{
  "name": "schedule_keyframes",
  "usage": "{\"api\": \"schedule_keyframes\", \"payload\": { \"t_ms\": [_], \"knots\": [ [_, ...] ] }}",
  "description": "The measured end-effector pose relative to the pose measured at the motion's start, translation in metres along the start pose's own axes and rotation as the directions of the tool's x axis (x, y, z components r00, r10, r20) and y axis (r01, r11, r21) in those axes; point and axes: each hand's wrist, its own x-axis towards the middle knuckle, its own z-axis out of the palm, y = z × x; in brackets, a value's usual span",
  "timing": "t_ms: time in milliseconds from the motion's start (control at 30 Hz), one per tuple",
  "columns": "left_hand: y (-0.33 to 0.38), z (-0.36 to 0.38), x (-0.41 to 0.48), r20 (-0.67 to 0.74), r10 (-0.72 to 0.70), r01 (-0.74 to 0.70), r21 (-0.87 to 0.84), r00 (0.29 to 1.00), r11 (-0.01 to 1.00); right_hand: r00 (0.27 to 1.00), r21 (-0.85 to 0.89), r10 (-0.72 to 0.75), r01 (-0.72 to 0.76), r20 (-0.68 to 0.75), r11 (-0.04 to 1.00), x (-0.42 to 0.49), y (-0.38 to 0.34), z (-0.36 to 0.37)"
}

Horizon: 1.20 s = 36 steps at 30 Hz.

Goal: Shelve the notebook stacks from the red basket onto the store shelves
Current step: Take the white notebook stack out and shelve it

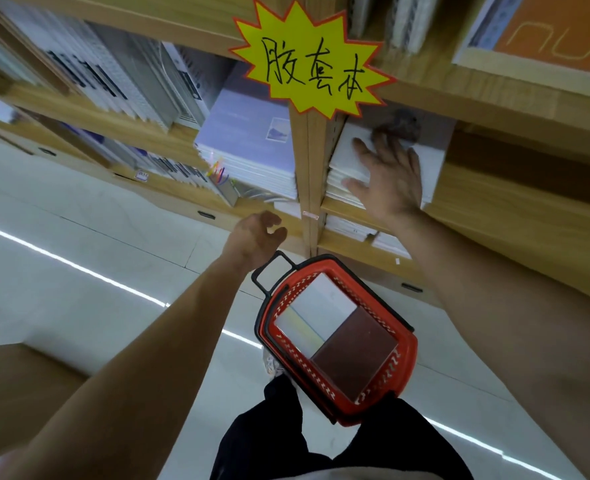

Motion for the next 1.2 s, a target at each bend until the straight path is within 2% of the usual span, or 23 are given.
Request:
{"api": "schedule_keyframes", "payload": {
  "t_ms": [100,233,333,533,767,933,1033,1100,1200],
  "knots": [
    [-0.003,0.001,-0.003,0.017,0.000,0.000,0.026,1.000,1.000,1.000,-0.024,-0.004,0.003,-0.023,1.000,0.005,0.000,0.002],
    [0.007,0.008,-0.006,0.030,0.027,-0.029,0.071,0.999,0.997,0.999,0.084,0.012,-0.014,0.031,0.996,0.005,0.000,-0.011],
    [0.029,0.026,-0.009,0.085,0.122,-0.131,0.102,0.989,0.986,0.998,0.118,0.005,-0.011,0.057,0.993,-0.014,0.015,-0.021],
    [0.067,0.081,0.005,0.182,0.251,-0.272,0.104,0.951,0.957,0.992,0.109,0.119,-0.114,-0.033,0.987,-0.068,0.080,-0.014],
    [0.076,0.121,0.023,0.063,0.348,-0.353,0.115,0.935,0.928,0.992,0.180,0.095,-0.079,-0.078,0.980,-0.060,0.085,0.004],
    [0.065,0.129,0.033,0.034,0.402,-0.402,0.138,0.915,0.905,0.995,0.217,0.087,-0.074,-0.048,0.973,-0.051,0.089,0.006],
    [0.068,0.133,0.040,0.037,0.404,-0.406,0.135,0.914,0.904,0.999,0.153,0.042,-0.040,-0.011,0.987,-0.046,0.096,0.001],
    [0.075,0.139,0.041,0.058,0.390,-0.394,0.099,0.919,0.914,1.000,0.105,0.024,-0.025,0.003,0.994,-0.045,0.098,0.000],
    [0.076,0.142,0.042,0.060,0.376,-0.379,0.036,0.925,0.925,1.000,0.138,0.026,-0.024,-0.011,0.990,-0.049,0.097,-0.001]
  ]
}}
